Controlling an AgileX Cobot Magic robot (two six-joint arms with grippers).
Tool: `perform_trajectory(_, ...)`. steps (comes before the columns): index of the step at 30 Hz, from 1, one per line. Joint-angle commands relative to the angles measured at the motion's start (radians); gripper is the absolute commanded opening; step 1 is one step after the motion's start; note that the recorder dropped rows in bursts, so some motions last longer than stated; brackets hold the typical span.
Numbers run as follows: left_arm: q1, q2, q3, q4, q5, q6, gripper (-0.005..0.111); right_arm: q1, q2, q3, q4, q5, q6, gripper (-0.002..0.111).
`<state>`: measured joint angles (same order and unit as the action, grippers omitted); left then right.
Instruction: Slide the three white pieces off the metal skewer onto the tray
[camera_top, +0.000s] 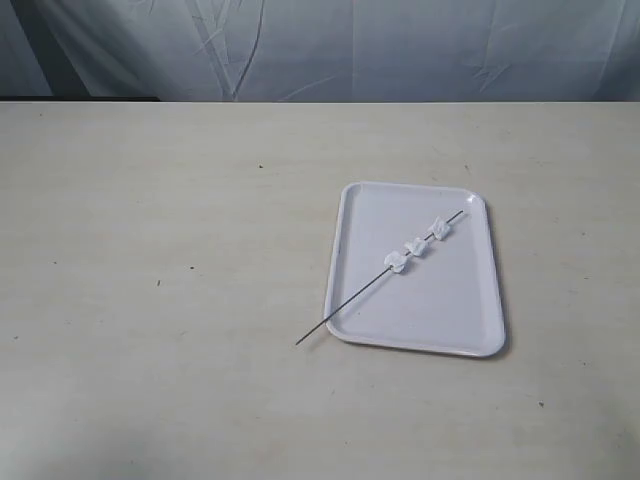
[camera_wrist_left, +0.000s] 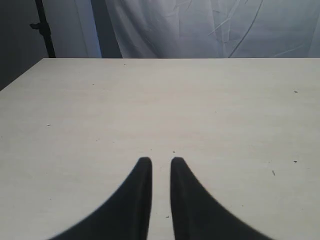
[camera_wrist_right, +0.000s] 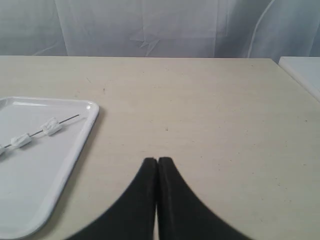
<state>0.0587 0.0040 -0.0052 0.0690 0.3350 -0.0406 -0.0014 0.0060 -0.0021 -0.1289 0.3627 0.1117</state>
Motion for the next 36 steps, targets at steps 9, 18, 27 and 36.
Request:
perform_trajectory(9, 0.003, -0.004, 0.005, 0.003, -0.015, -0.002, 0.014, 0.001, -0.006, 0.002, -0.001, -0.008, -0.003, -0.001)
perform_trajectory(18, 0.003, 0.010, 0.004, -0.028, -0.037, -0.002, 0.014, 0.001, -0.006, 0.002, -0.001, -0.008, -0.003, -0.001)
perform_trajectory(27, 0.003, 0.230, -0.102, -0.069, -0.315, -0.004, 0.014, 0.001, -0.006, 0.002, -0.001, -0.008, -0.003, -0.001)
perform_trajectory(36, 0.003, 0.389, -0.263, -0.069, -0.335, -0.004, 0.014, 0.001, -0.006, 0.002, -0.001, -0.008, -0.005, -0.001)
